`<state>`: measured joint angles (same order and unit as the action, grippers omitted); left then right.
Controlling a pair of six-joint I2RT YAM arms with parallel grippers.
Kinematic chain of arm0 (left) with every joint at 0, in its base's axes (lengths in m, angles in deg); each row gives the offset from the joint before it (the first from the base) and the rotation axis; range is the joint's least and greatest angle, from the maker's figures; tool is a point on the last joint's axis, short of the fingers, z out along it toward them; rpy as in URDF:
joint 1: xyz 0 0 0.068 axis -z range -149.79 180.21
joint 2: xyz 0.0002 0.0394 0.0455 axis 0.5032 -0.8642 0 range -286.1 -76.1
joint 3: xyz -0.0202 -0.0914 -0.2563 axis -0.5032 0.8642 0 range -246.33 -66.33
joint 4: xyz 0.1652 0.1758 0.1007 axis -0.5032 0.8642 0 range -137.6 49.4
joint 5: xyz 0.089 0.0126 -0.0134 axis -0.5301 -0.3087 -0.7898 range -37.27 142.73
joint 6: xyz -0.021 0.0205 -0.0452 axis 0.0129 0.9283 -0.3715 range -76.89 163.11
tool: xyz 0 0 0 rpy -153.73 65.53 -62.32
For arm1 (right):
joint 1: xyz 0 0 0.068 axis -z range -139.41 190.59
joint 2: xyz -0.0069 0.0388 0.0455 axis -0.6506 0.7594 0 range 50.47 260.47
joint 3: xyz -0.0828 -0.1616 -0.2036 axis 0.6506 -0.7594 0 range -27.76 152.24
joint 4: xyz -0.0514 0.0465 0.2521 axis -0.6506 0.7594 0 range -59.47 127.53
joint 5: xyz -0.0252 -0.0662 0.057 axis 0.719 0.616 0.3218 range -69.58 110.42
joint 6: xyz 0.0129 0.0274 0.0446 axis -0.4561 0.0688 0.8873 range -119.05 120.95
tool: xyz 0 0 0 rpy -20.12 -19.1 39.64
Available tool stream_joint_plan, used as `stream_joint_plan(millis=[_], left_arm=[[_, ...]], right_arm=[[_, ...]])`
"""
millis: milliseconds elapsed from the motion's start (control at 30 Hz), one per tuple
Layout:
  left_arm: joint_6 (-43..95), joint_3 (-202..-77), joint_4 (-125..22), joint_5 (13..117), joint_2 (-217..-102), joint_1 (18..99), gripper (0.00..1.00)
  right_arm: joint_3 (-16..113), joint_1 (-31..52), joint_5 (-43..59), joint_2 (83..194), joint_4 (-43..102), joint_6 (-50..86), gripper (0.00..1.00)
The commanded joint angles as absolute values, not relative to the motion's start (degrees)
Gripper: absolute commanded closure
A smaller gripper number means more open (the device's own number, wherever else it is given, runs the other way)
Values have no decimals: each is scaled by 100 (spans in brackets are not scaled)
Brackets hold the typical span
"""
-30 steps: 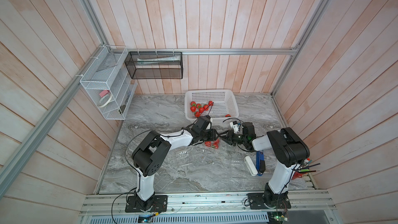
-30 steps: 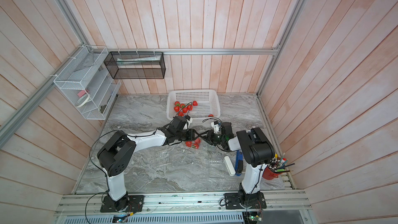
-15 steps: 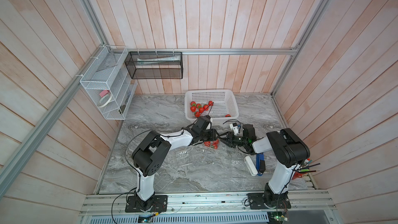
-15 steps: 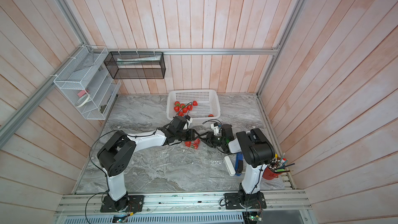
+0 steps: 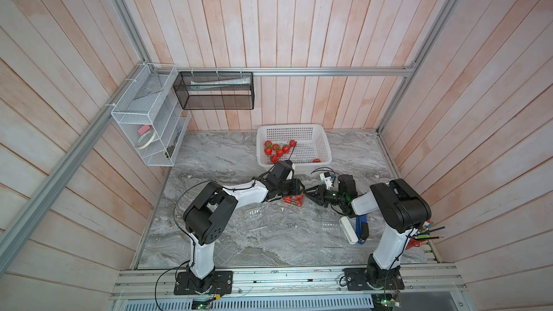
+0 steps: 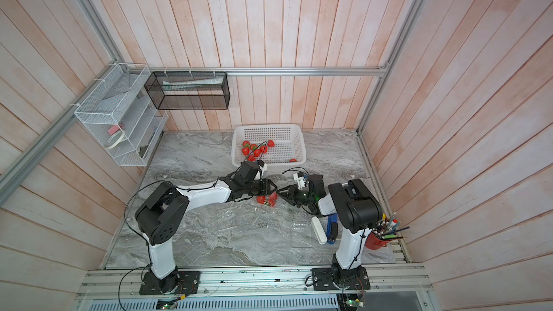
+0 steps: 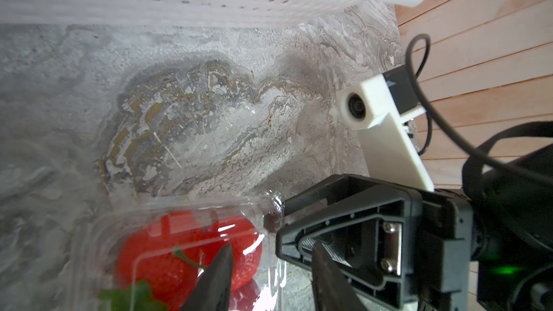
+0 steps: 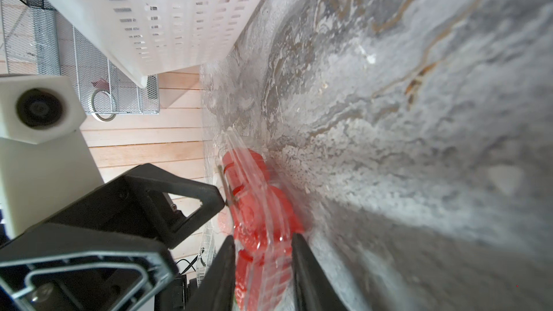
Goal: Pack strawberries into containers
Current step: Close the packing box at the center of the board.
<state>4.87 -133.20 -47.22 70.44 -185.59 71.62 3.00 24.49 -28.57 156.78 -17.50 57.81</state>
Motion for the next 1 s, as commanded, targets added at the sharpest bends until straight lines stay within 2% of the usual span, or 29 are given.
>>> stream_joint_plan(millis=[0, 167, 267, 400, 700, 867, 900, 967], left_arm=[[444, -13229, -4637, 7000, -18716, 7182, 54], [453, -13225, -4662, 6996, -18719, 7186, 54], [461, -13208, -4671, 7003, -18739, 7185, 54], [440, -13165, -4707, 7028, -18745, 7186, 55], [418, -13138, -4749, 7048, -18744, 7182, 57], [402, -13125, -4761, 7066, -18746, 7181, 57], [400, -13128, -4769, 7080, -18752, 7181, 57], [390, -13115, -4777, 7090, -18757, 7187, 57]], right_arm=[[265, 2416, -2989, 15797, -2000, 5795, 71], [297, 2415, -2994, 15845, -2033, 5804, 74], [304, 2415, -3007, 15891, -2121, 5867, 67], [359, 2416, -3035, 15963, -2295, 5994, 65], [484, 2417, -3005, 16042, -2444, 6146, 71], [550, 2417, -2977, 16034, -2475, 6197, 60], [576, 2409, -2976, 16042, -2466, 6195, 61], [626, 2396, -2966, 16064, -2423, 6178, 69]])
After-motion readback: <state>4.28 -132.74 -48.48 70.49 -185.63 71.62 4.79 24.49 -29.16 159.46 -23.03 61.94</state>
